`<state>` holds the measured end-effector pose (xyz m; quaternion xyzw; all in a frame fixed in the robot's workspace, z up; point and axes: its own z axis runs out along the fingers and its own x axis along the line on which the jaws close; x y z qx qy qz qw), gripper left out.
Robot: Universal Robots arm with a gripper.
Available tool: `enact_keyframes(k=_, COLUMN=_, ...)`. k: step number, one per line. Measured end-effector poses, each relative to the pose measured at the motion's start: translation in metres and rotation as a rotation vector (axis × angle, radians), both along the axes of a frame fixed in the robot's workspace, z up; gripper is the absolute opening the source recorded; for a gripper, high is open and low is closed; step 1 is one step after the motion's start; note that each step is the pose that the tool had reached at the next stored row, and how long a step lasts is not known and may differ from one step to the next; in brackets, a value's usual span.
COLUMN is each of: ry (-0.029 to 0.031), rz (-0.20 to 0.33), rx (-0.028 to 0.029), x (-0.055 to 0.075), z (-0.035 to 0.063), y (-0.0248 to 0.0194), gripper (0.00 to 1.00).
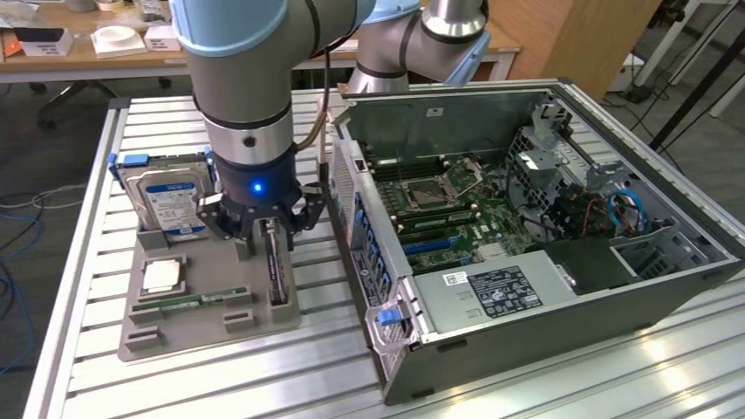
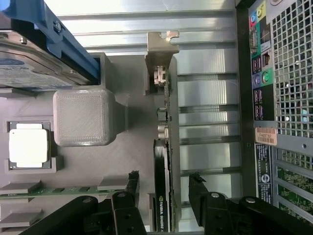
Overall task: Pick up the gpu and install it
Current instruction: 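Pick up the gpu and move the gpu toward the slot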
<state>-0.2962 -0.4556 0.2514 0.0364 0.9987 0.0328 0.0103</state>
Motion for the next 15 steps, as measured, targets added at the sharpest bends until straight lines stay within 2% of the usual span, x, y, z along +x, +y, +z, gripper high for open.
enact_keyframes(k=15, ry=-0.0001, rz=0.0, rx=0.0, x=0.0, z=-0.0139, y=0.0015, gripper=0.53)
